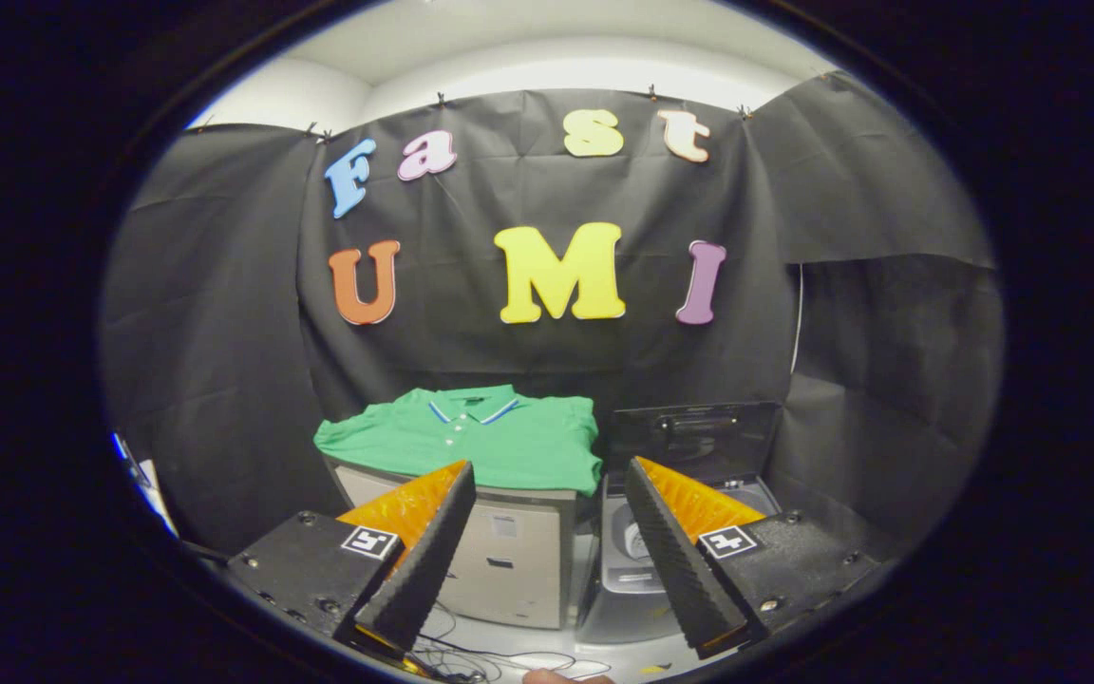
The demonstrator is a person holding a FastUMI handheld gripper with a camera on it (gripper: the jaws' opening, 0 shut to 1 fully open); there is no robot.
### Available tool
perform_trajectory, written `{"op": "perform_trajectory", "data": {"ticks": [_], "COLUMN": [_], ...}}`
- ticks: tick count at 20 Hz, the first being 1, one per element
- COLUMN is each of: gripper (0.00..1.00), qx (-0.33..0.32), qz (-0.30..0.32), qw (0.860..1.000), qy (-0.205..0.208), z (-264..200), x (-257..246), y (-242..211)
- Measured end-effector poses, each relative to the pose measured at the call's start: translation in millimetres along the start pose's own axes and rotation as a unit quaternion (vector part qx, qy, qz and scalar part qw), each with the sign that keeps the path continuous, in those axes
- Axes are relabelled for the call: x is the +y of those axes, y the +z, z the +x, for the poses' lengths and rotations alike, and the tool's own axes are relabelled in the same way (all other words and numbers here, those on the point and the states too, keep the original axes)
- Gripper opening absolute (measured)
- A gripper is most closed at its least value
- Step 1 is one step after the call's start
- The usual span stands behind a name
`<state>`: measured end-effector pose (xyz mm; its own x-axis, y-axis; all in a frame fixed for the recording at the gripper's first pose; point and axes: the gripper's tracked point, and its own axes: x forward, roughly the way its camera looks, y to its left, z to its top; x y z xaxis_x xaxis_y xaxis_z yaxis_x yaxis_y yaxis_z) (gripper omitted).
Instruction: Put the clothes into the washing machine and then close the washing machine lid.
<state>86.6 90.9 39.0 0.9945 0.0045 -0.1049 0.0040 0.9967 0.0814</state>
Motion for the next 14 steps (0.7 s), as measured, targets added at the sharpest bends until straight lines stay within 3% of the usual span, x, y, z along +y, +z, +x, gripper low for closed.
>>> {"op": "perform_trajectory", "data": {"ticks": [6,10,14], "gripper": [1.00,1.00,0.96], "qx": [0.085,0.159,0.211], "qz": [-0.012,-0.009,-0.040], "qw": [0.995,0.984,0.972], "qy": [0.046,0.083,0.094], "z": [65.5,119.5,177.0], "x": [42.9,65.5,76.5], "y": [5.7,7.5,15.9]}}
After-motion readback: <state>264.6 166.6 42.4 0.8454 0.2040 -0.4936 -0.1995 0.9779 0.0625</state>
